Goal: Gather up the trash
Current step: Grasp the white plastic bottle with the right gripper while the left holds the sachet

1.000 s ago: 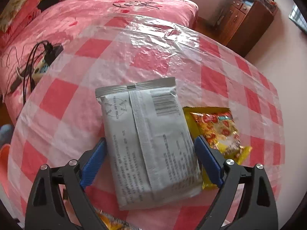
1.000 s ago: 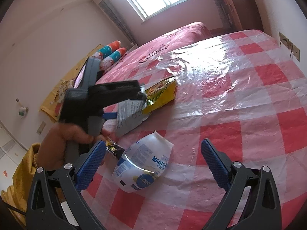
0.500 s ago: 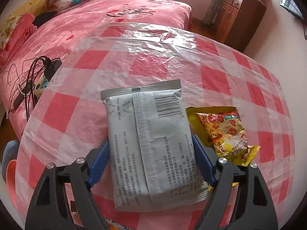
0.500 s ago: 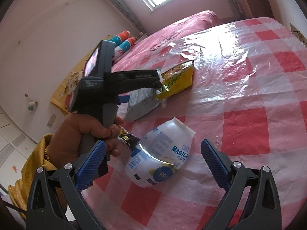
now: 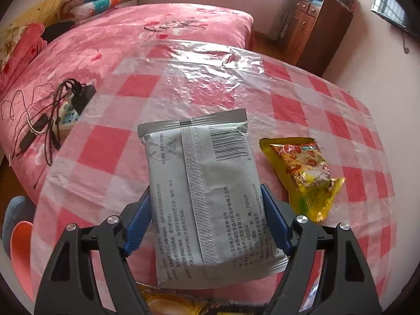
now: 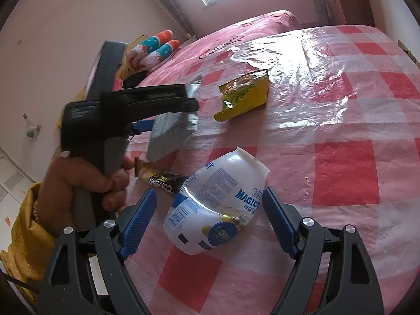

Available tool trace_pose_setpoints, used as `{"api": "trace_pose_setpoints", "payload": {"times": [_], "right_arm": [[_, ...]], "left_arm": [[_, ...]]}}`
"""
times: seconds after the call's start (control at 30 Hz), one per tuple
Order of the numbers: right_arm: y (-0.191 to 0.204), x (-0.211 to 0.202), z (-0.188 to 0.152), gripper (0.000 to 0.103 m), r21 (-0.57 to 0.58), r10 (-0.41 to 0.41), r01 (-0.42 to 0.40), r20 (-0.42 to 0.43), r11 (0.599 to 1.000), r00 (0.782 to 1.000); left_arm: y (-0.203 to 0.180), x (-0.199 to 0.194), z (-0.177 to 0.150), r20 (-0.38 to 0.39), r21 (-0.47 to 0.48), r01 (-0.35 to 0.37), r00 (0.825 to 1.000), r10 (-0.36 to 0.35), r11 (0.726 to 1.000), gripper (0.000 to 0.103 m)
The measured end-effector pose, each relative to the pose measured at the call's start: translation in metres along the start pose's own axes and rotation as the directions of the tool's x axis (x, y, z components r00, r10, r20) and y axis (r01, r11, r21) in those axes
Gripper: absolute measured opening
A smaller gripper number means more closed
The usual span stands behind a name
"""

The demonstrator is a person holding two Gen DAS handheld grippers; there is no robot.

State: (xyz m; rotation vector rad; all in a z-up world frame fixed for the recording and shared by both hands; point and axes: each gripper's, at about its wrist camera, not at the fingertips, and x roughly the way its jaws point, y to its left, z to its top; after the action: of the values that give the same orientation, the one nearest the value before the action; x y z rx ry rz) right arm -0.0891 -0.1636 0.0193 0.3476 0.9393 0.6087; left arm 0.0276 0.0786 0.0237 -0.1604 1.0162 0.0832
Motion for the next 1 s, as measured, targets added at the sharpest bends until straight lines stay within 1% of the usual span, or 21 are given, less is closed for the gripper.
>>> {"api": "trace_pose_setpoints", "payload": {"times": [0.13,0.27,0.43,0.5,0.57,0.6,1.0], "right_arm": [[0.008,0.007,0.000,0.082,-0.050,-0.046,0.045,-0.004,0.998,0.999],[0.020,0.016,-0.001,0.088,-0.093,-0.077,0.076,-0.010,0.993,0.997],[0.020,0.020,0.000,0.088,-0.104,-0.083,0.082,-0.009,0.991,0.997],[0.021,0.019,-0.001,0.085,-0.108,-0.097,0.096,-0.006,0.990,0.995],[0.023,0.016,-0.003,0.077,-0.110,-0.118,0.117,0.000,0.987,0.993],[0.025,0.017,-0.005,0.076,-0.110,-0.122,0.121,0.002,0.987,0.993],[0.031,0.014,-0.008,0.074,-0.129,-0.153,0.154,0.018,0.980,0.988]], "left_arm": [[0.006,-0.014,-0.008,0.015,0.024,0.015,1.000,-0.015,1.000,0.078],[0.013,-0.031,-0.014,0.031,0.031,0.043,0.999,-0.044,0.999,0.078],[0.026,-0.048,-0.023,0.046,0.036,0.065,0.997,-0.066,0.997,0.078],[0.032,-0.051,-0.028,0.042,0.036,0.072,0.996,-0.073,0.997,0.078],[0.038,-0.053,-0.033,0.038,0.035,0.073,0.997,-0.074,0.997,0.078],[0.041,-0.054,-0.036,0.036,0.036,0.074,0.997,-0.075,0.997,0.078],[0.078,-0.061,-0.060,0.027,0.025,0.082,0.996,-0.082,0.996,0.078]]}}
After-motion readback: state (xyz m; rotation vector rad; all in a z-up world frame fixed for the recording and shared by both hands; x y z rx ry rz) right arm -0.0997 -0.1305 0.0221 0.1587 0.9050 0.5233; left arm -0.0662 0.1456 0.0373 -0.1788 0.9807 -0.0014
